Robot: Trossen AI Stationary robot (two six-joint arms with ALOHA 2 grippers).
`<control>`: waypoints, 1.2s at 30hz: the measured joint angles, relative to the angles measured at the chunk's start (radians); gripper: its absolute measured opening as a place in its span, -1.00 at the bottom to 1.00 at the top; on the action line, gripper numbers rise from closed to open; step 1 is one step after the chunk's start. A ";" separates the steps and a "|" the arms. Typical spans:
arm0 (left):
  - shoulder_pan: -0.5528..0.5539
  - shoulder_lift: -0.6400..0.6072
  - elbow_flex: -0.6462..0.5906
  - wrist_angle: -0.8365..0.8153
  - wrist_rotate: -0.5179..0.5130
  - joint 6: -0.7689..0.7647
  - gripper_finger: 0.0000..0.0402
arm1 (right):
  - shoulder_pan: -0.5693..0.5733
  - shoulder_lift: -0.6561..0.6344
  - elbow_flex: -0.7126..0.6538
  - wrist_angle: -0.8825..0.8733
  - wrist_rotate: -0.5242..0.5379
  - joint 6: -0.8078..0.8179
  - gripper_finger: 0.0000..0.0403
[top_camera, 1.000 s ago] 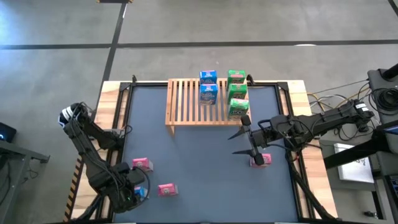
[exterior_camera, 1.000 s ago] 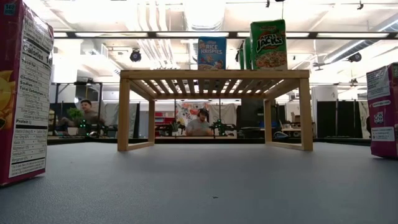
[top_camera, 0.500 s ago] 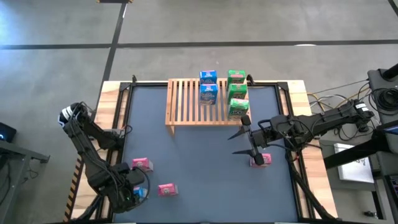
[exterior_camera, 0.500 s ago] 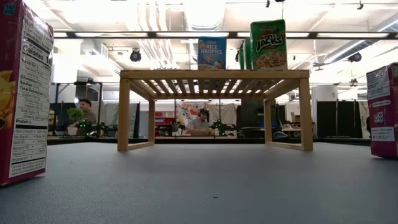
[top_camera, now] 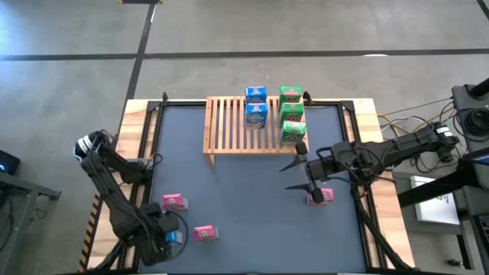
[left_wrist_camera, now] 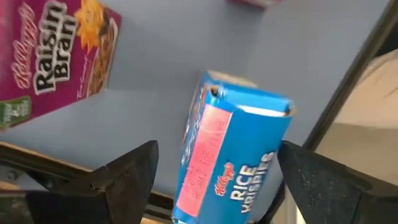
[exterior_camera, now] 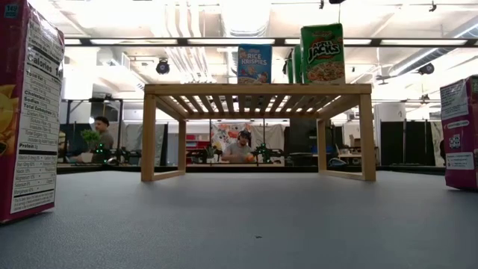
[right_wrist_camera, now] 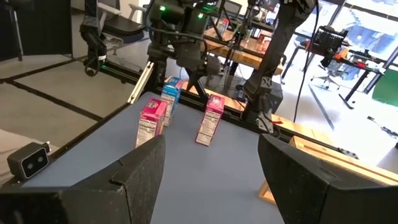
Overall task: Stack cereal on shelf
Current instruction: Put the blue cereal box on the shelf aligned with the other blue cereal boxes
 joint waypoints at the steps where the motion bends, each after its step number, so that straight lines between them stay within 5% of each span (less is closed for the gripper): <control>1: 0.000 0.008 -0.002 -0.004 0.006 0.004 0.55 | 0.000 0.002 0.000 0.000 0.000 -0.001 0.22; 36: 0.002 -0.032 0.035 -0.057 -0.010 0.046 -0.23 | 0.000 0.005 0.000 0.008 0.000 -0.001 0.22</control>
